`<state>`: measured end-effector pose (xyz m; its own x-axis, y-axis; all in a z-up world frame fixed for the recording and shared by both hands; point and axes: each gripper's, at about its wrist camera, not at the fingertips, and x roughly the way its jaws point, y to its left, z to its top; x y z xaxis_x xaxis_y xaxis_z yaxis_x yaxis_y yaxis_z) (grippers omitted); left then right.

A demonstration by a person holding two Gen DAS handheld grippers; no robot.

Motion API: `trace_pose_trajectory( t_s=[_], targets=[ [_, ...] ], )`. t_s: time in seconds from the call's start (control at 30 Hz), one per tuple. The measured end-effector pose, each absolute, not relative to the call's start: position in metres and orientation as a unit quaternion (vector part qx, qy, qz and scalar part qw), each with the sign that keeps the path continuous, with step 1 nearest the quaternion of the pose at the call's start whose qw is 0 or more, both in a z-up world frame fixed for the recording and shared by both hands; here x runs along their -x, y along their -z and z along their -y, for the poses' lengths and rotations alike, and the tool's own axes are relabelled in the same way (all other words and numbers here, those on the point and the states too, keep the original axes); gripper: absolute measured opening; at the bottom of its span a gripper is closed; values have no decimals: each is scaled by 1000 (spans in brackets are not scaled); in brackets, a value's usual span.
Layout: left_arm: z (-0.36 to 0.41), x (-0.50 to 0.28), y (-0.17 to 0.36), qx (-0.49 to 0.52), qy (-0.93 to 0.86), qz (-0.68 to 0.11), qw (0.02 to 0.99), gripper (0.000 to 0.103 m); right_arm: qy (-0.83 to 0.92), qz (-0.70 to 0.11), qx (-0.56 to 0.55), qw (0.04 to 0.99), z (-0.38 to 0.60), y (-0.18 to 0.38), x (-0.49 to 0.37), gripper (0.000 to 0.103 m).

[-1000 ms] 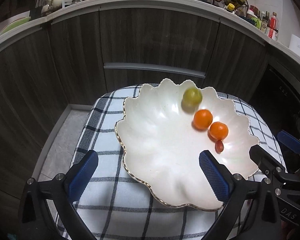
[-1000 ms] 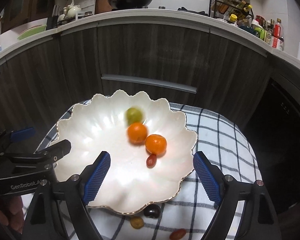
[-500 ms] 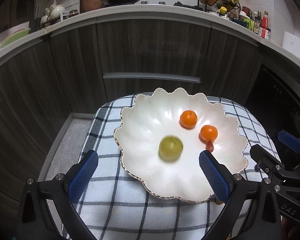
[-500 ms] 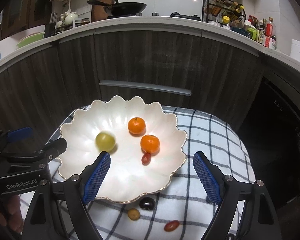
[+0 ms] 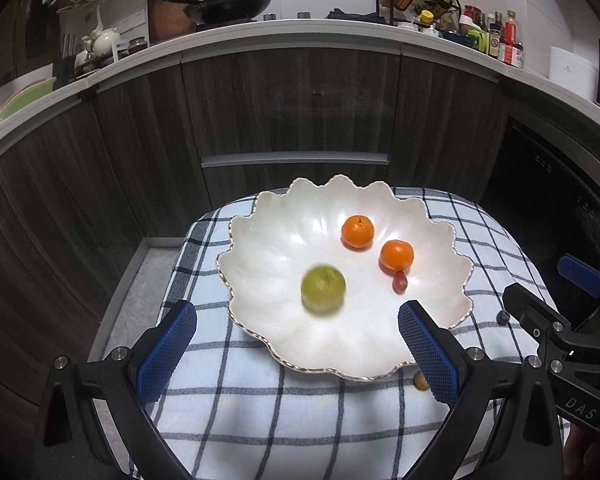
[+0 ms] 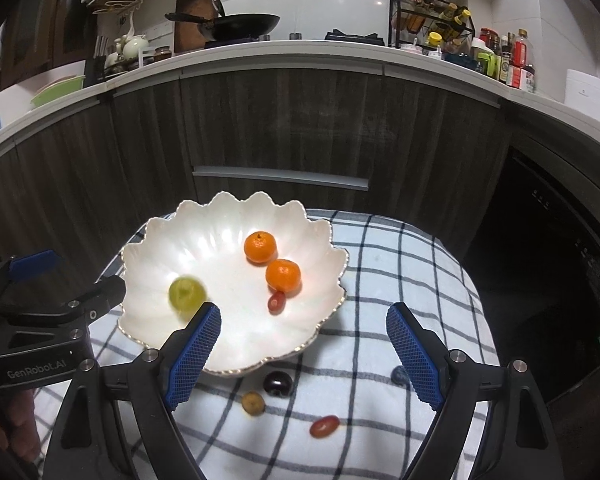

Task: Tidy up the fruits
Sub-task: 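Withdraw both open tools from the bowl toward the loose fruits on the cloth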

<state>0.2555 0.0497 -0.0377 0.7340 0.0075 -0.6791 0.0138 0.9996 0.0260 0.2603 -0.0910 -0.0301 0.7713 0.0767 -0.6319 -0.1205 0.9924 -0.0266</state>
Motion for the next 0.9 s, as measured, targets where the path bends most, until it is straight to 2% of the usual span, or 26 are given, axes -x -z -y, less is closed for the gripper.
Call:
trace_pose_trajectory(
  t_s=[0.9],
  targets=[
    [15, -194, 53, -28, 25, -365, 930, 103, -28, -322, 22, 946, 158, 42, -199, 86]
  ],
)
